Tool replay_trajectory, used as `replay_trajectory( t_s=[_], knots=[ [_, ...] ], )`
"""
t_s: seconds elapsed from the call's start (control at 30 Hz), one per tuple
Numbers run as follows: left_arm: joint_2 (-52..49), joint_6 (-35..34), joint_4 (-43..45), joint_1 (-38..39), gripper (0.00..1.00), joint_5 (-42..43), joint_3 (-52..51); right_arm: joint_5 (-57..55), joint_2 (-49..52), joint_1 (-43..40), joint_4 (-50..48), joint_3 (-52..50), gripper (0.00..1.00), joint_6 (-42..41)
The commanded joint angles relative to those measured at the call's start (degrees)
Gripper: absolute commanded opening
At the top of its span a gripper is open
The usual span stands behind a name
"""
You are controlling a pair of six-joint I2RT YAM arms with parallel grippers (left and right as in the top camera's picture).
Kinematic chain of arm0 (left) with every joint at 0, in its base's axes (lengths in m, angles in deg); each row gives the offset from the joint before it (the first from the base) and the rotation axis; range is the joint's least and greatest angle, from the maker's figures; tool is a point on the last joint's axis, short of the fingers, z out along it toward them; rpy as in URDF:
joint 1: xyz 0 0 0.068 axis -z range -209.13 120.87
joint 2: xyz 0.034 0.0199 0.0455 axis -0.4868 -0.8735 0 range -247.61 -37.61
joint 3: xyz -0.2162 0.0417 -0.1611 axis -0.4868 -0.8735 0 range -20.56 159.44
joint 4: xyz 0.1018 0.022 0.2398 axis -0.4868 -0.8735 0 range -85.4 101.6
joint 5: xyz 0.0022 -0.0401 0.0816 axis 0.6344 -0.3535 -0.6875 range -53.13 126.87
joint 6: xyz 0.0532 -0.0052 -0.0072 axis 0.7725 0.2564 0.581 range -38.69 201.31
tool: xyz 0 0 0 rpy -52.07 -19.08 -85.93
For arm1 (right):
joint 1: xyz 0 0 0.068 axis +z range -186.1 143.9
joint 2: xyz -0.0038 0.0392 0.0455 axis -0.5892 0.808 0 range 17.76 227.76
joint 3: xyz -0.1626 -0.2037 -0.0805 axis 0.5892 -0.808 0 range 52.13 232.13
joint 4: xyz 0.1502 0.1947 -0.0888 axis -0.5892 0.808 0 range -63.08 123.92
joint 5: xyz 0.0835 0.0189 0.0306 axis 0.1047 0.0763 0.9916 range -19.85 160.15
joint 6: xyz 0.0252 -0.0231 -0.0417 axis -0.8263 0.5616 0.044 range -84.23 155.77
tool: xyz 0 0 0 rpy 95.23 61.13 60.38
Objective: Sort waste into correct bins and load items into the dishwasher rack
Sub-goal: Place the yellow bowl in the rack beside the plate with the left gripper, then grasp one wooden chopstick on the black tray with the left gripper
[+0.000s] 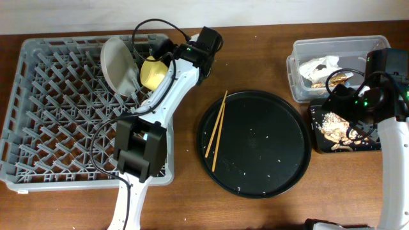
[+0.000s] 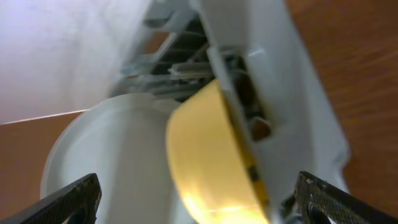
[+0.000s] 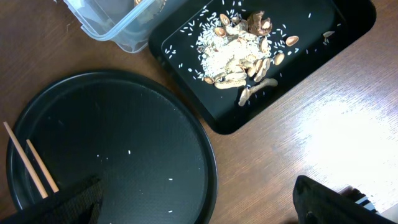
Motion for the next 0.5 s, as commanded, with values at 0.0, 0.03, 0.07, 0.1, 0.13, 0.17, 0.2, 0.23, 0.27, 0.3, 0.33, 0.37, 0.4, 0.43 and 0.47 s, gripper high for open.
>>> replay_trajectory(
  t_s=[0.0, 0.03, 0.07, 0.1, 0.13, 0.17, 0.2, 0.23, 0.27, 0.3, 0.33, 0.37, 0.4, 0.43, 0.47],
  knots=[
    [7.6, -1.7, -0.2, -0.1, 0.99, 11.1, -0.2, -1.1, 0.2, -0.1, -0.2, 0.2, 0.98, -0.2],
    [10.6, -1.9, -0.3, -0.3, 0.99, 15.5, -0.2, -1.1, 0.2, -0.1, -0.2, 0.2, 0.99, -0.2],
    [13.9, -1.9, -0.7, -0.5, 0.99, 22.2, -0.2, -1.1, 0.2, -0.1, -0.2, 0.2, 0.99, -0.2],
    [16.9, -1.9, -1.2, -0.5, 0.99, 28.4, -0.2, -1.1, 0.2, -0.1, -0.2, 0.2, 0.98, -0.2],
    [18.8, -1.9, -2.1, -0.5, 0.99, 33.7, -0.2, -1.1, 0.2, -0.1, -0.2, 0.2, 0.98, -0.2],
    [20.6, -1.9, -3.6, -0.5, 0.99, 39.9, -0.2, -1.1, 0.2, -0.1, -0.2, 0.2, 0.98, -0.2],
    [21.6, -1.9, -5.5, -0.4, 0.99, 46.3, -0.2, -1.1, 0.2, -0.1, -0.3, 0.2, 0.98, -0.2],
    [21.7, -1.9, -10.7, 0.4, 0.95, 58.7, -0.2, -1.1, 0.2, -0.1, -0.6, 0.2, 0.98, -0.2],
    [20.9, -1.9, -13.4, 1.6, 0.83, 62.6, -0.9, -1.1, 0.2, -0.1, -0.6, 0.2, 0.98, -0.2],
    [20.1, -3.3, -14.5, 3.2, 0.78, 63.0, -2.6, -1.1, 0.2, -0.1, -0.6, 0.2, 0.98, -0.2],
    [19.5, -4.3, -14.1, 4.7, 0.78, 62.9, -5.0, -1.1, 0.2, -0.1, -0.5, 0.2, 0.98, -0.2],
    [18.2, -5.6, -13.2, 6.4, 0.77, 62.2, -7.9, -1.1, 0.2, -0.1, -0.5, 0.2, 0.98, -0.2],
    [17.0, -10.1, -11.6, 7.6, 0.76, 60.6, -10.9, -1.1, 0.2, -0.1, -0.3, 0.2, 0.98, -0.2],
    [16.2, -12.1, -9.5, 8.3, 0.76, 60.7, -13.6, -1.1, 0.2, -0.1, 0.0, 0.2, 0.98, -0.2],
    [15.6, -13.6, -7.4, 8.7, 0.74, 60.7, -16.0, -1.1, 0.2, -0.1, 0.2, 0.2, 0.98, -0.2]
  ],
)
